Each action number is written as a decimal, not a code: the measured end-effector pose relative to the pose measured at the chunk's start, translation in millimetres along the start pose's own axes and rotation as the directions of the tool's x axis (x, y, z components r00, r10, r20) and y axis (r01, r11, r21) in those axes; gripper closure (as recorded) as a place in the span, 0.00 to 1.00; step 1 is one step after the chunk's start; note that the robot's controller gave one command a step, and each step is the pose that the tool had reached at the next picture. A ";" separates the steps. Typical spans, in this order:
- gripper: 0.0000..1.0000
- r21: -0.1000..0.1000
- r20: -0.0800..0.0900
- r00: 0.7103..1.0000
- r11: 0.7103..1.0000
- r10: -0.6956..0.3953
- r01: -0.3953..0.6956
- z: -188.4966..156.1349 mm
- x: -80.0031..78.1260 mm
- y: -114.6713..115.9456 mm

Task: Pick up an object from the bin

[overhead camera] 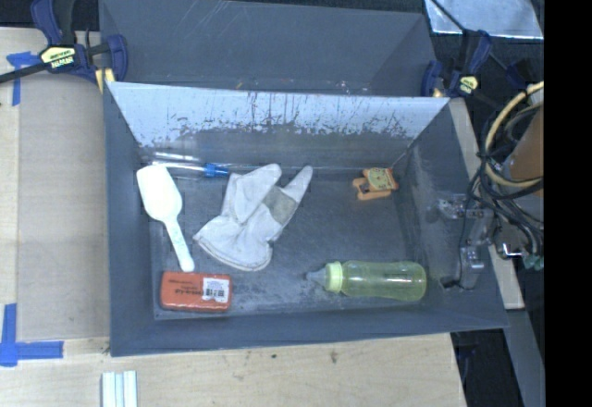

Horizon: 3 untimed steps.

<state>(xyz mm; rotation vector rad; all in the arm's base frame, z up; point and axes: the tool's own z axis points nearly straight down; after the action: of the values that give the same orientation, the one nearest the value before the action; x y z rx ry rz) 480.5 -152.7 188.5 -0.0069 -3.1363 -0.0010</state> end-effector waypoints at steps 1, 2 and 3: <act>0.00 0.002 0.008 1.000 1.000 -0.004 0.004 -4.4 -1.9 0.7; 0.00 0.004 0.011 0.995 0.995 -0.103 0.103 44.3 -28.2 41.4; 0.00 0.001 0.007 0.999 0.999 -0.044 0.044 73.0 -32.0 57.3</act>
Offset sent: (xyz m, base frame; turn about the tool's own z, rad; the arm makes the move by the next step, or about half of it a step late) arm 0.0381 0.0618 -0.0691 -0.1498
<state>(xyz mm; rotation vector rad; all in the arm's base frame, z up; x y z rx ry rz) 512.3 -95.5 115.3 0.0618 -3.1429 -0.0004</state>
